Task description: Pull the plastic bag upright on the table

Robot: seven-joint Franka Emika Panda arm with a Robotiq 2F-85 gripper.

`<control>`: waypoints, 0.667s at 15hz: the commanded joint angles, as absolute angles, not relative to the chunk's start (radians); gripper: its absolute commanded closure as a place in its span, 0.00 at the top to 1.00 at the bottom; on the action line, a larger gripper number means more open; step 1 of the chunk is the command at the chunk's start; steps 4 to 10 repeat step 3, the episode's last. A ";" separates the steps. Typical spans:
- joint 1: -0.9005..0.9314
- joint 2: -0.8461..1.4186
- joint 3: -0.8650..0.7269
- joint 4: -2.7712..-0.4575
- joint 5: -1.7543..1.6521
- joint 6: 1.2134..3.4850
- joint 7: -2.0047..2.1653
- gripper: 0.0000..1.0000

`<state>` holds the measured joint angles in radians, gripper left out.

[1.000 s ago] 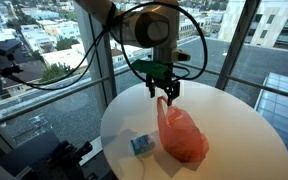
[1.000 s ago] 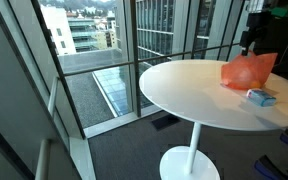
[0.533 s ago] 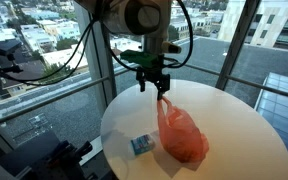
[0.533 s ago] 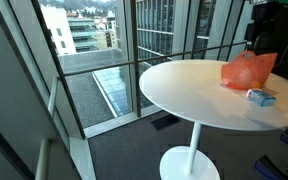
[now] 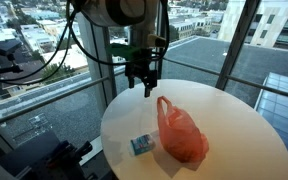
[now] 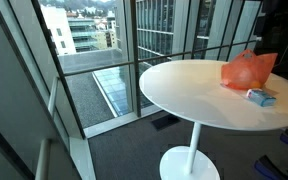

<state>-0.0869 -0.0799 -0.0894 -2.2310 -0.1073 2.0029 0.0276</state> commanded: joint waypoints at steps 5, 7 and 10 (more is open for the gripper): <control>-0.088 -0.103 -0.086 -2.253 -0.107 2.001 0.027 1.00; -0.088 -0.103 -0.086 -2.253 -0.107 2.001 0.027 1.00; -0.088 -0.103 -0.086 -2.253 -0.107 2.001 0.027 1.00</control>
